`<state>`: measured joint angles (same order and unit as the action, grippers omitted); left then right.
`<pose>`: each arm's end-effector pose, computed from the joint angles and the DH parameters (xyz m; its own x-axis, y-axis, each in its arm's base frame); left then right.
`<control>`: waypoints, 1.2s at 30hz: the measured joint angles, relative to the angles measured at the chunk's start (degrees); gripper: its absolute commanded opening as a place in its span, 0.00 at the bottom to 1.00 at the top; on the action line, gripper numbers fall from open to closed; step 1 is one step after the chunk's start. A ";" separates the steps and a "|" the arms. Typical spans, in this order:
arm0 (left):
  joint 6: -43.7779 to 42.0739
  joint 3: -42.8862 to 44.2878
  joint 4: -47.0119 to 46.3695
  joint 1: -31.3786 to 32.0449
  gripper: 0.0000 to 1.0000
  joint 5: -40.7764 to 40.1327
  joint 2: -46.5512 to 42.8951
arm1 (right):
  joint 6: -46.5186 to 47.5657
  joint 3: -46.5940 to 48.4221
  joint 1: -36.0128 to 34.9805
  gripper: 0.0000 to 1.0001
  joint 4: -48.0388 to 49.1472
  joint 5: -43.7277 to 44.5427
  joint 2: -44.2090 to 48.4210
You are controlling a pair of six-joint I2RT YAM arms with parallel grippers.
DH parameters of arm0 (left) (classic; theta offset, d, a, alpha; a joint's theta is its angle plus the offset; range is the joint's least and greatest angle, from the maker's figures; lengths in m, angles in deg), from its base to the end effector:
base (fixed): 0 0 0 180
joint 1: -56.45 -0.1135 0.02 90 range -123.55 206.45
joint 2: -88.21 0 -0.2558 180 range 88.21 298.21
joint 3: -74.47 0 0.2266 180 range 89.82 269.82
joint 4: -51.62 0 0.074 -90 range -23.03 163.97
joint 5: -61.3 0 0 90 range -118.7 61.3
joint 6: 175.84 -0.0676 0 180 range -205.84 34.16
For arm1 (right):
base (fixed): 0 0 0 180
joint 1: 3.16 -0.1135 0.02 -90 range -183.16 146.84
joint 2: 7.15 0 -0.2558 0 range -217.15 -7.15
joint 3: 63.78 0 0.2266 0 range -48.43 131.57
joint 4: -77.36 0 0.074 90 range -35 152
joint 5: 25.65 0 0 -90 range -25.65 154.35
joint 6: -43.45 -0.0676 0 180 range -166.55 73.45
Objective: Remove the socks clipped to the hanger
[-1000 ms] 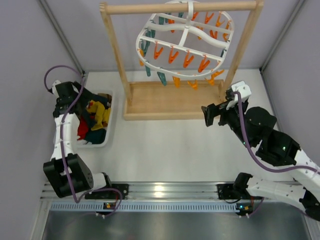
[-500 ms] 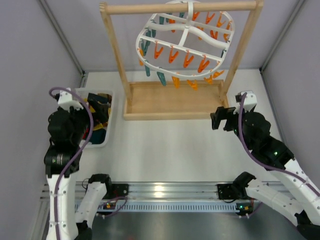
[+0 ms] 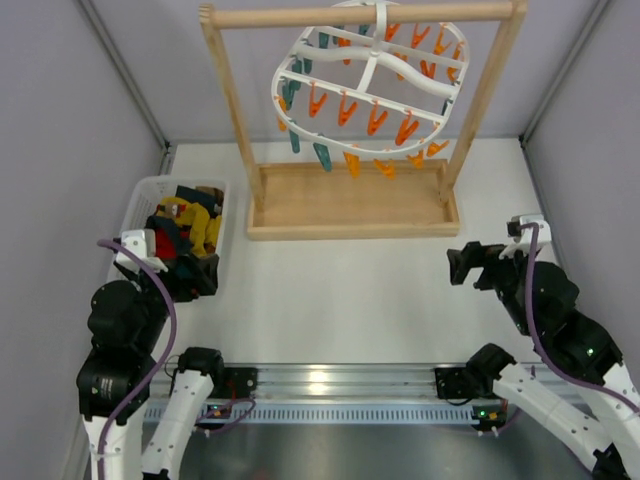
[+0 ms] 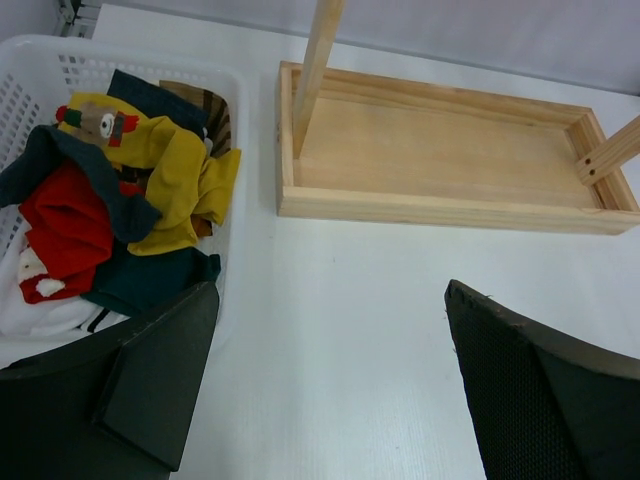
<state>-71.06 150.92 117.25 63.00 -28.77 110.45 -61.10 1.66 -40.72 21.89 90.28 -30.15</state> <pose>0.0542 -0.0061 0.3661 -0.2190 -0.2316 -0.9478 0.0590 0.9665 -0.2498 0.0839 0.0272 0.3360 -0.2259 0.1113 -0.9678 -0.1589 0.9759 0.1493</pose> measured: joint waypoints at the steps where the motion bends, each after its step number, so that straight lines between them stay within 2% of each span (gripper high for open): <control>1: -0.02 0.00 0.04 0.07 0.98 0.13 -0.28 | 0.37 0.26 0.00 1.00 -0.81 0.00 -0.57; 11: -0.07 -0.09 0.61 0.22 0.98 0.70 -0.76 | 3.08 2.47 0.00 1.00 -3.17 0.98 -5.16; 36: -0.02 -0.15 0.83 0.26 0.98 -0.24 -0.72 | 4.46 3.63 0.00 0.99 -2.71 2.43 -5.40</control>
<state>-71.08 150.77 118.08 63.26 -29.01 109.73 -56.64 5.28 -40.72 19.18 92.71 -35.55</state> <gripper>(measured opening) 0.982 0.993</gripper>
